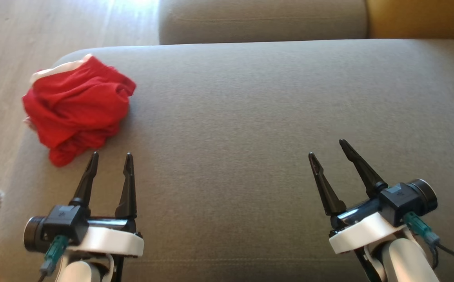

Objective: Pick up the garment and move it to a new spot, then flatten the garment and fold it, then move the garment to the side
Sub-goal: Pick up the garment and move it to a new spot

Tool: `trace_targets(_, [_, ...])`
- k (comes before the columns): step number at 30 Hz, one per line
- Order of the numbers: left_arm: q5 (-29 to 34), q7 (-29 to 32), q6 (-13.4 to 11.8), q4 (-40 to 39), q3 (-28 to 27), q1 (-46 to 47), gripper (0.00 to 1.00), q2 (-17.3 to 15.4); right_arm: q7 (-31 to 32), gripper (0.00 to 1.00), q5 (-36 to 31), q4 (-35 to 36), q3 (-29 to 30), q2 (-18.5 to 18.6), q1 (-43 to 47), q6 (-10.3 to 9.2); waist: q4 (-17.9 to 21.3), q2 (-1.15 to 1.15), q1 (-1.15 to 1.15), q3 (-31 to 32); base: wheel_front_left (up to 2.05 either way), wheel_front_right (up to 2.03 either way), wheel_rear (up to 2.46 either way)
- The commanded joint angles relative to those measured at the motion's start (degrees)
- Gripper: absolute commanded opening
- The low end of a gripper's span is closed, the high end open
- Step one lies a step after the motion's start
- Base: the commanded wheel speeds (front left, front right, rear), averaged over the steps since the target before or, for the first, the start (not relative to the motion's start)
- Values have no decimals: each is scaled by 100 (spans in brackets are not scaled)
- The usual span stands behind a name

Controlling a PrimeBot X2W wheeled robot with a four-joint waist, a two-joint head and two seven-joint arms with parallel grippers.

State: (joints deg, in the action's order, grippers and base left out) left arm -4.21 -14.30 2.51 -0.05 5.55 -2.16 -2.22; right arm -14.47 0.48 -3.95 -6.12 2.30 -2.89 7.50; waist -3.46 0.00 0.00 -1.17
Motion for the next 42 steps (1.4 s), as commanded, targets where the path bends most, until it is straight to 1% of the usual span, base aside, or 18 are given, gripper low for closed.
trace_targets(1, [-51,-70,-34,-144,-164,146,100,-65,-52,100,-41,192,-156,58,-144,-1,-179,0,0,17,0,0,0])
trace_targets(7, [-228,-70,-24,-34,-169,132,100,-65,-52,100,-43,178,-188,58,-55,-1,-733,0,0,70,0,0,0])
trace_targets(12, [-196,-70,-42,-9,-197,92,100,-65,-52,100,-10,159,-245,58,-59,-1,-1183,0,0,105,0,0,0])
trace_targets(23, [-251,-70,-109,-57,-200,61,100,-65,-52,100,0,143,-289,58,-36,-1,-1908,0,0,84,0,0,0])
trace_targets(27, [-284,-70,-142,-93,-189,87,100,-65,-52,100,-8,142,-319,58,-94,-1,-1991,0,0,16,0,0,0])
trace_targets(34, [-359,-70,-156,-169,-307,184,100,-65,-52,100,-48,152,-338,58,-161,-1,-1967,0,0,-155,0,0,0])
trace_targets(37, [-397,-70,-61,-240,-543,475,100,-65,-52,100,-149,149,-308,58,-206,-1,-1915,0,0,-338,0,0,0])
trace_targets(42, [-388,-70,254,-53,-988,1440,100,-151,-52,100,-365,220,-290,58,-457,-1,-1771,0,0,-908,0,0,0])
